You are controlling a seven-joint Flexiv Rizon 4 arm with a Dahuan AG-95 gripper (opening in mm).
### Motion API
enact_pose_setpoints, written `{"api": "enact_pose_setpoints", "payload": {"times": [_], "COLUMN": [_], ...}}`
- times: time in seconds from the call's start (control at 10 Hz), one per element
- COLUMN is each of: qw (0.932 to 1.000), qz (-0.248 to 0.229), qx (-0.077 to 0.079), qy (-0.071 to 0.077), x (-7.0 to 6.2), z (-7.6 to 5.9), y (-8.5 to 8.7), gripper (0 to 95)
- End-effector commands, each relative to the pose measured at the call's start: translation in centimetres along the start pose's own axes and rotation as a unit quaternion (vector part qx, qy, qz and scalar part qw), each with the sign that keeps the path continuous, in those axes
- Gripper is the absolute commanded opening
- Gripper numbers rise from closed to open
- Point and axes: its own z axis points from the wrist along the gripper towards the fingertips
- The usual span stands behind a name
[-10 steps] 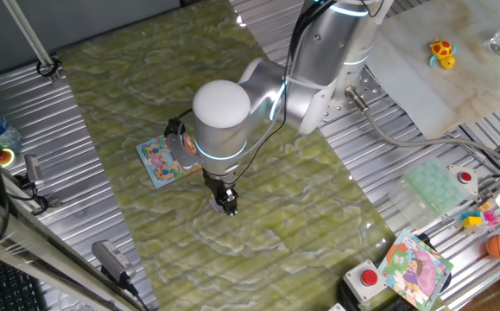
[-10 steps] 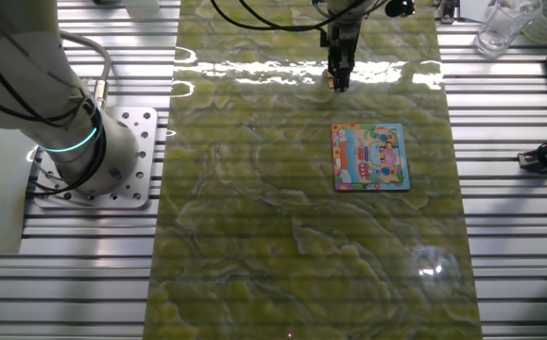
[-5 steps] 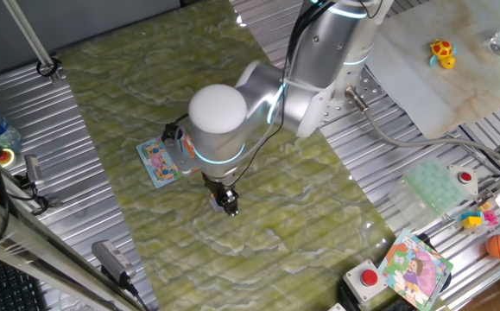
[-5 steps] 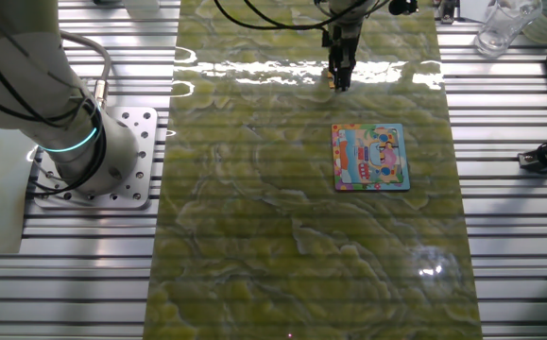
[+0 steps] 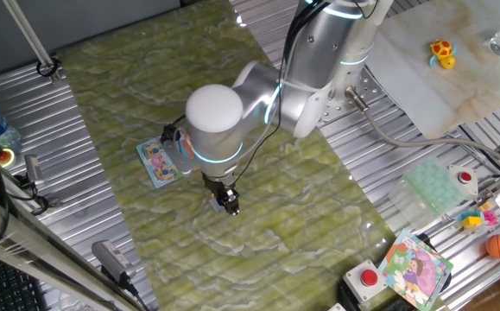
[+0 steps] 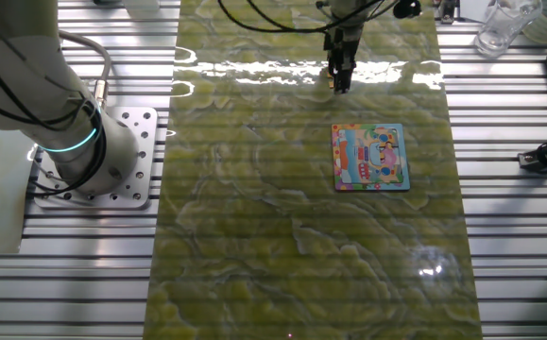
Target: Assemble one piece of a puzzle
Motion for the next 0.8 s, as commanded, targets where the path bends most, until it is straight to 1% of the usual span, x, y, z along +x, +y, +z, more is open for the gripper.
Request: {"api": "enact_pose_setpoints", "payload": {"times": [0.1, 0.5, 0.8], "qw": [1.0000, 1.0000, 1.0000], "qz": [0.003, 0.002, 0.002], "qx": [-0.001, -0.002, -0.003], "qy": [0.000, -0.005, -0.007], "x": [0.00, -0.05, -0.30], "z": [0.15, 0.65, 0.62], "y": [-0.04, -0.02, 0.15], "gripper": [76.0, 76.0, 76.0]}}
